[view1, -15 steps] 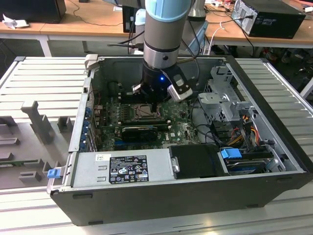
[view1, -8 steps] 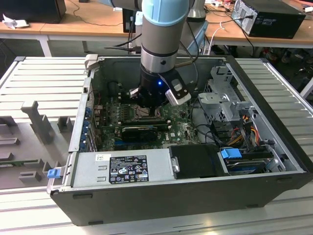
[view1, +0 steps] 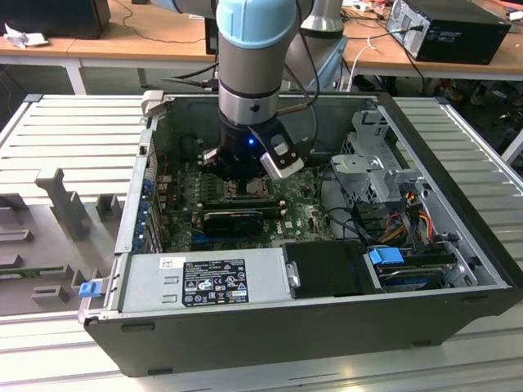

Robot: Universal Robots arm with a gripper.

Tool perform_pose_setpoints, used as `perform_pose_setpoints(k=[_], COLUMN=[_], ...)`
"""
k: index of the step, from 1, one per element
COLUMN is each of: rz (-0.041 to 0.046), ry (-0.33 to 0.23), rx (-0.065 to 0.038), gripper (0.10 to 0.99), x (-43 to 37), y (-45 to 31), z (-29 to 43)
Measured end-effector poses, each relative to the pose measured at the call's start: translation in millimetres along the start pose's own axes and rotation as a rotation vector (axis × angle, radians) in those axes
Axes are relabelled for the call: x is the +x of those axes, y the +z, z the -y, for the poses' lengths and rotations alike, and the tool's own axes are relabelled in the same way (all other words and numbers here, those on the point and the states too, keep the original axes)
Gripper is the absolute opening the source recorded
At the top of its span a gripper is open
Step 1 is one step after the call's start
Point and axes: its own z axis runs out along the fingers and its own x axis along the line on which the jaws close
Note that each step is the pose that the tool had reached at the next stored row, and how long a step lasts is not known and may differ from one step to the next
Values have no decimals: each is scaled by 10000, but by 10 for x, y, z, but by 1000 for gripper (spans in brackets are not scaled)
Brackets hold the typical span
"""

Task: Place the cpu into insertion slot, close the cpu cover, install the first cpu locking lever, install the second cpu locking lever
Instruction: 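Install the second cpu locking lever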

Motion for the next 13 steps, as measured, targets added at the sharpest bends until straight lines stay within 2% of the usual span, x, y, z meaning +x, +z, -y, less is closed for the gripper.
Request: perform_pose_setpoints(k=[2, 5, 7, 9, 12, 13], rz=[-1, 4, 13, 20, 41, 41], ry=[1, -1, -2, -3, -3, -5], rx=[1, -50, -157, -238, -458, -473], gripper=[106, 106, 106, 106, 106, 106], x=[16, 98, 192, 220, 268, 276], y=[80, 99, 97, 102, 156, 181], z=[10, 28, 75, 95, 140, 145])
